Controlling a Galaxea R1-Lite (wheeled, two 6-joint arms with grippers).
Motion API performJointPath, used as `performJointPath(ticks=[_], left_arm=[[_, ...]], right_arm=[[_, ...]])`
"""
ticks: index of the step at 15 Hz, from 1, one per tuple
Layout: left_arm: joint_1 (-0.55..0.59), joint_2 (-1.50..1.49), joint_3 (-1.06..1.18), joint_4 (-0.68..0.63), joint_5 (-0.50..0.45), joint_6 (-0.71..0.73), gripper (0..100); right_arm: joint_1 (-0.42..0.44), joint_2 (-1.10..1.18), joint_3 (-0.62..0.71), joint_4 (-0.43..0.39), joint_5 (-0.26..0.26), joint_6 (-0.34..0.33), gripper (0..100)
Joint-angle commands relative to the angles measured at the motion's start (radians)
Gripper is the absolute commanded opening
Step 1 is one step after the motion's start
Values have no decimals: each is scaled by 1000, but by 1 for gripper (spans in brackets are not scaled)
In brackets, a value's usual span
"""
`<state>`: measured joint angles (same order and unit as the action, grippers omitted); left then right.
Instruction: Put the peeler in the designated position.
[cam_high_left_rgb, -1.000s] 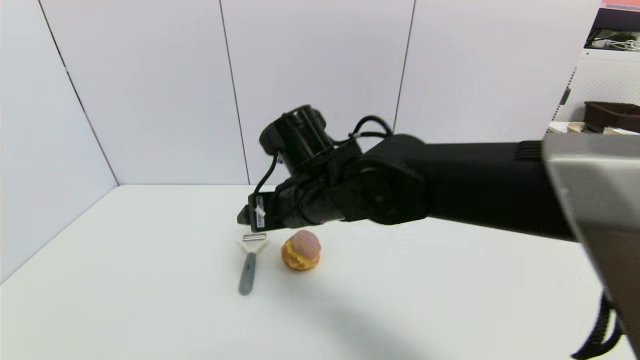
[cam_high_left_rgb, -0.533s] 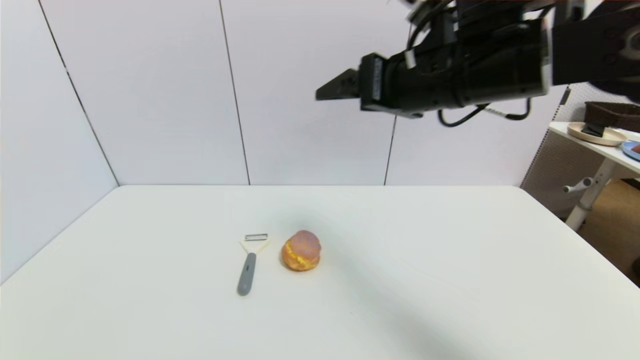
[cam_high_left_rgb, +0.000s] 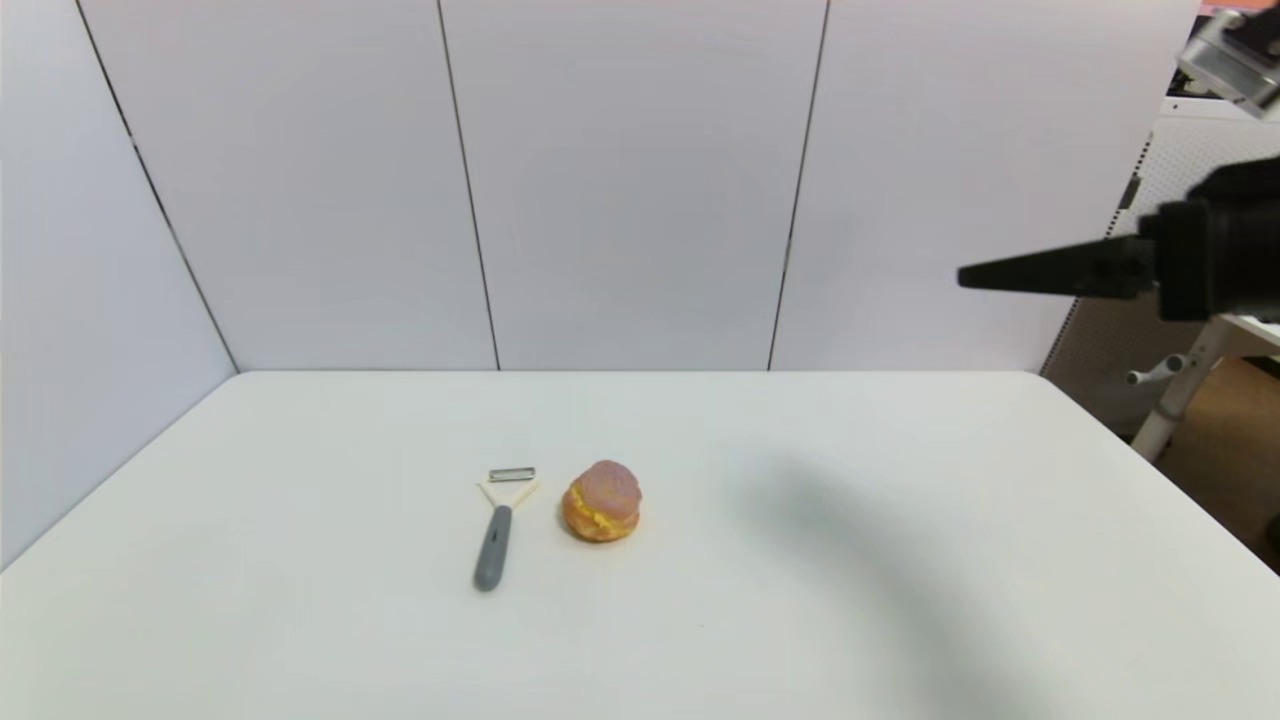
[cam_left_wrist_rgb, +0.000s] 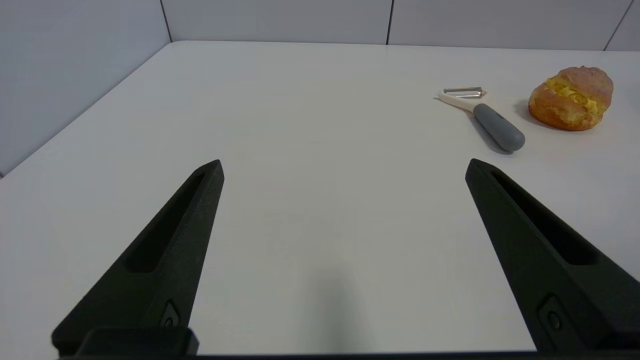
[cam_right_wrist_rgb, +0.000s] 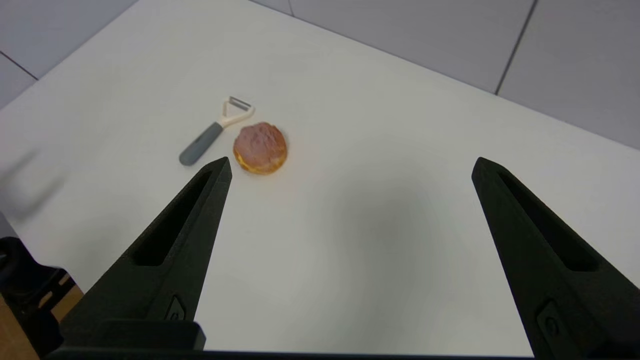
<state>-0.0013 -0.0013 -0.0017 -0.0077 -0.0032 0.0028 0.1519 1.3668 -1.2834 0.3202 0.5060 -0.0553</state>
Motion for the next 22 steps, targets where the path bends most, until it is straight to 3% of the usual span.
performJointPath(ticks=[1, 4, 9, 12, 16, 17, 18, 22], left_arm=[[0, 1, 0, -2, 0, 0, 100], [0, 1, 0, 2, 0, 0, 100], [0, 1, 0, -2, 0, 0, 100], [0, 1, 0, 2, 0, 0, 100], [0, 1, 0, -2, 0, 0, 100], [0, 1, 0, -2, 0, 0, 100], [0, 1, 0, -2, 0, 0, 100], [0, 1, 0, -2, 0, 0, 100]], right_arm=[[-69, -459, 437, -72, -129, -61, 100], [-75, -704, 671, -33, -257, -81, 100], [-89, -997, 937, -30, -363, -92, 100], [-114, -1143, 1063, -44, -380, -92, 100], [-141, -1269, 1171, -135, -382, -93, 100], [-143, -1296, 1191, -138, -405, -97, 100], [-143, -1327, 1214, -136, -469, -98, 100], [-143, -1368, 1233, -193, -488, -49, 100]])
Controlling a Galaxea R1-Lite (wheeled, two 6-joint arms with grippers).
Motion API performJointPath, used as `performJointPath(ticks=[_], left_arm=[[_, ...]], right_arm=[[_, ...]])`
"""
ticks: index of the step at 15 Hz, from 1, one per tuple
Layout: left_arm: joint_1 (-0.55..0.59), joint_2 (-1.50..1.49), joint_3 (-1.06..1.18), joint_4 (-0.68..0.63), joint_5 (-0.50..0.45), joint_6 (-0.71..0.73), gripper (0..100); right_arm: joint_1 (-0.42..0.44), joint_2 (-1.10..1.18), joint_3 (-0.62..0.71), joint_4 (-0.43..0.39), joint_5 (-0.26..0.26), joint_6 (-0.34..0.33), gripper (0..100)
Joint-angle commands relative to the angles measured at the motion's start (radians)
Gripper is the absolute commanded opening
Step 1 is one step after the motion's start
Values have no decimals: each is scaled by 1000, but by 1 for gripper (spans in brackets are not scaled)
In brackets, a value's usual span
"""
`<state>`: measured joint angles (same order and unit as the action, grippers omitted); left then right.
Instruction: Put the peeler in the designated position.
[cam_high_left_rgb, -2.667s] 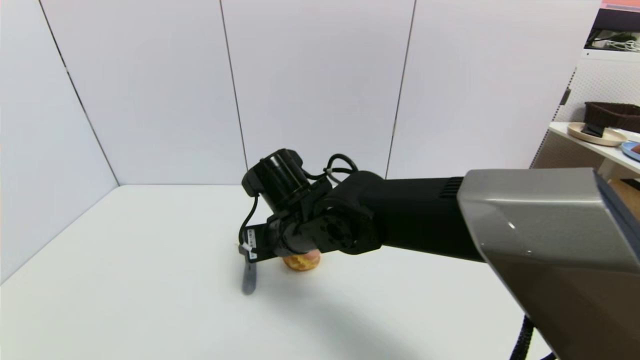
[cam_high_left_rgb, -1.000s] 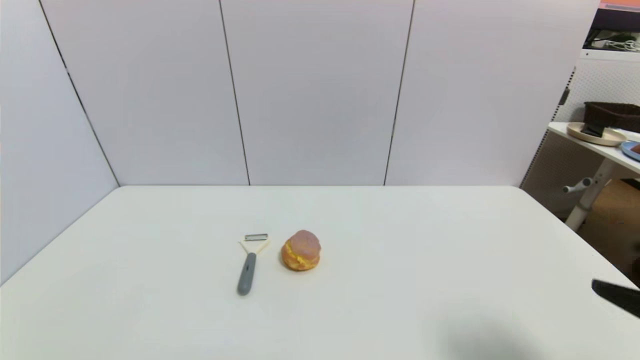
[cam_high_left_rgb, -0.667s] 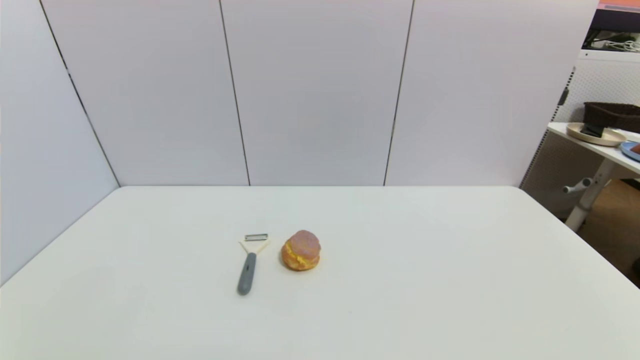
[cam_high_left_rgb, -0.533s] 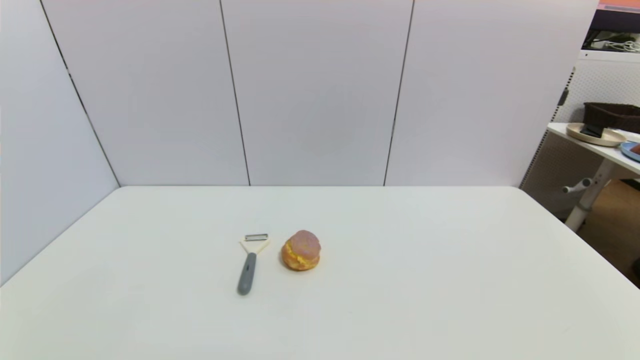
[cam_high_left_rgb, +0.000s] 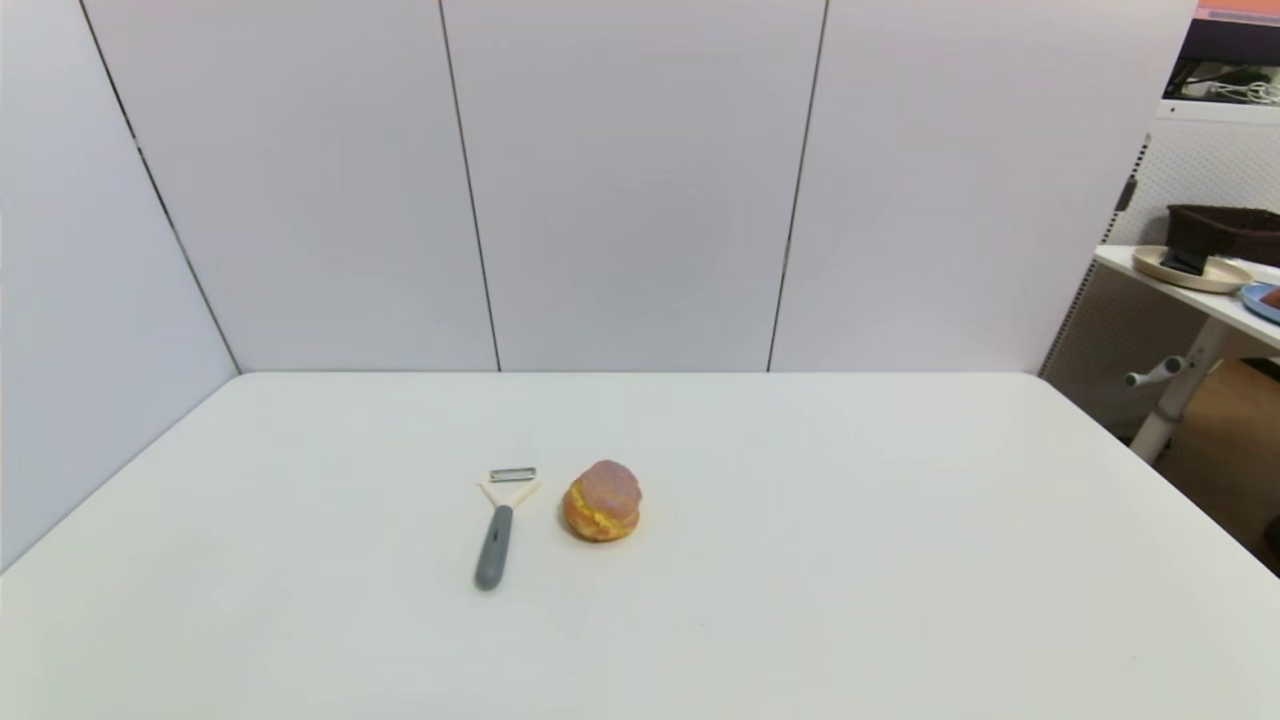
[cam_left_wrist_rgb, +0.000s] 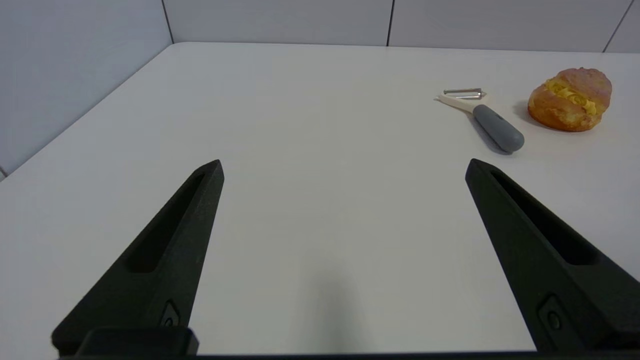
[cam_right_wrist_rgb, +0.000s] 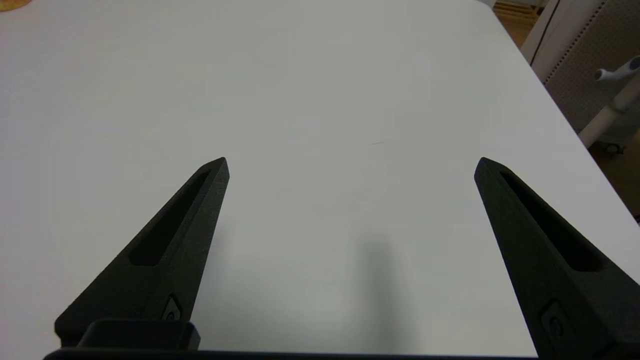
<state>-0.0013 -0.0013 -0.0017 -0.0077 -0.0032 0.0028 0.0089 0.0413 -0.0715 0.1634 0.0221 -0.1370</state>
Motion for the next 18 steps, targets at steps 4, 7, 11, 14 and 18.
performJointPath(ticks=[4, 7, 11, 14, 18], left_arm=[[0, 1, 0, -2, 0, 0, 100], [0, 1, 0, -2, 0, 0, 100], [0, 1, 0, -2, 0, 0, 100], [0, 1, 0, -2, 0, 0, 100], [0, 1, 0, 2, 0, 0, 100]], right_arm=[[0, -43, 24, -45, -4, 51, 100], [0, -43, 24, -45, -7, 53, 100], [0, -43, 18, -36, -13, 89, 100], [-1, -43, 22, -45, 2, 48, 100], [-1, -43, 22, -45, -14, 131, 100]])
